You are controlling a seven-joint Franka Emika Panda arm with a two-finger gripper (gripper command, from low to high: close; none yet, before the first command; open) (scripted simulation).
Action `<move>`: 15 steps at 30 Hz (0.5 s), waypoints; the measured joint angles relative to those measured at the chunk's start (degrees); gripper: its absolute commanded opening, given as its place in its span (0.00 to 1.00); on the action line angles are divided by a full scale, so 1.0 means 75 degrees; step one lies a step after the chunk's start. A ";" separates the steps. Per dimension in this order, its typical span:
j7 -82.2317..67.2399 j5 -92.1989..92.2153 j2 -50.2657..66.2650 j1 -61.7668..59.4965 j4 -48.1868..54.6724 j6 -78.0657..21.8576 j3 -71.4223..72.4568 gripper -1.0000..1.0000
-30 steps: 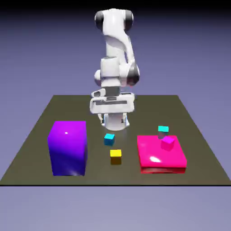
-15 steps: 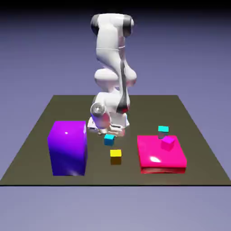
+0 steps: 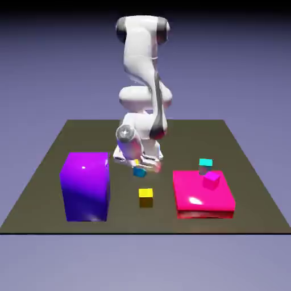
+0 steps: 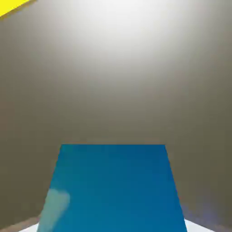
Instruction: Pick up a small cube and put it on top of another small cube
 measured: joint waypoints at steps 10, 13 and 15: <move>0.3168 0.2777 -0.0394 -0.0708 0.1058 -0.0088 0.2788 0.00; 0.4119 0.3610 -0.0512 -0.0937 0.1376 -0.0115 0.3620 0.00; 0.4753 0.4165 -0.0591 -0.1095 0.1587 -0.0132 0.4174 0.00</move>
